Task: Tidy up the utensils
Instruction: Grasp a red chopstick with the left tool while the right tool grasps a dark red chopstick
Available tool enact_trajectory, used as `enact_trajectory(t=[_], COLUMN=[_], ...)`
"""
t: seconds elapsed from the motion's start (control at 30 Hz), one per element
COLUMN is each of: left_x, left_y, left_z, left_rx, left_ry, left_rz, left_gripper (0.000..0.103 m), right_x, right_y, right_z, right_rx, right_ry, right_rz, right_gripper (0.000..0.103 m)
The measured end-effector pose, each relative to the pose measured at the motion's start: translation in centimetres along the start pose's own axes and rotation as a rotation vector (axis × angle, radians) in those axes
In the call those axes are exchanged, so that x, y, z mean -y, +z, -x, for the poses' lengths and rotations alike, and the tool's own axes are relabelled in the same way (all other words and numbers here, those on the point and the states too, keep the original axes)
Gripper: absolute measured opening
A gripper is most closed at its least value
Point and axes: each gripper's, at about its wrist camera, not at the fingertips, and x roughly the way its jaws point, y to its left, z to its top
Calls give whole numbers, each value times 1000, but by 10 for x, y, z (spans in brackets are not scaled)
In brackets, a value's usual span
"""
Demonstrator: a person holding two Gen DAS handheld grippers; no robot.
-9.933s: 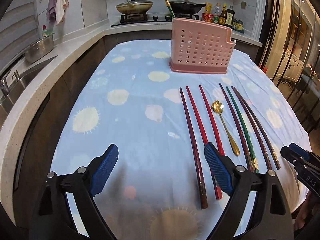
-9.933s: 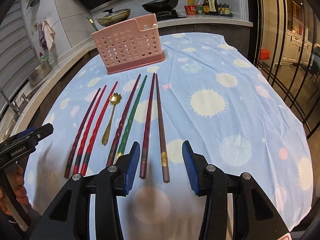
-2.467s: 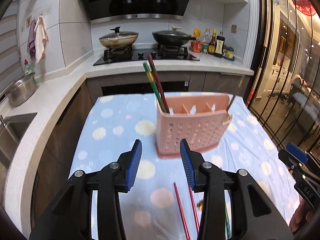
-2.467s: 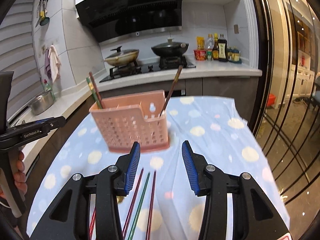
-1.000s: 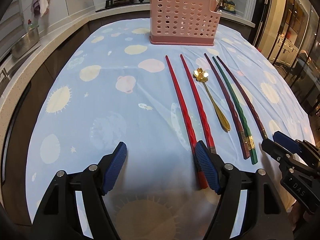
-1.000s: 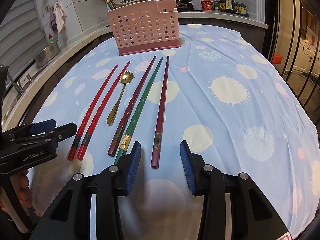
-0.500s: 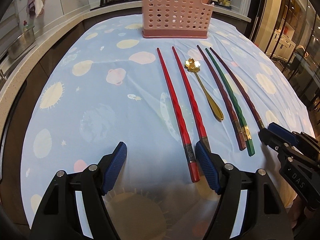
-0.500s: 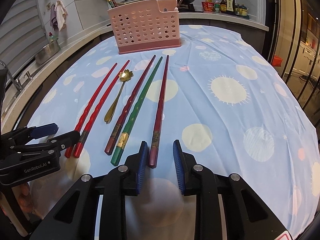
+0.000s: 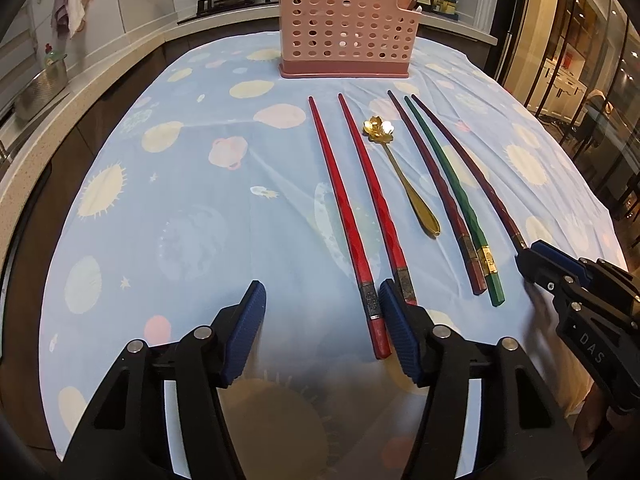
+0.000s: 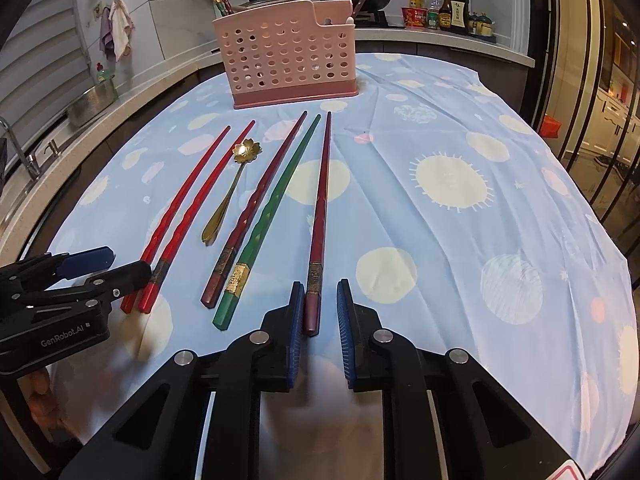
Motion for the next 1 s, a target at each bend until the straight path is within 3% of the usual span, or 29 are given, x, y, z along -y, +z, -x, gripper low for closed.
enact_trajectory(t=[0.2,0.43,1.0], left_x=[3,3,-3], left_y=[-1,-2,-3], left_z=[2,4,18], left_rx=[-1,-10,-5], left_ry=[-19,-63,-106], left_rz=[-9,-15,22], left_gripper=[41,11,7], right_x=[0,0,4], right_y=[0,-1,-6], right_z=[0,0,14], right_rx=[1,1,10], right_ry=[-1,-1,17], right_rz=[2,2,-20], right_gripper=[15,10,7])
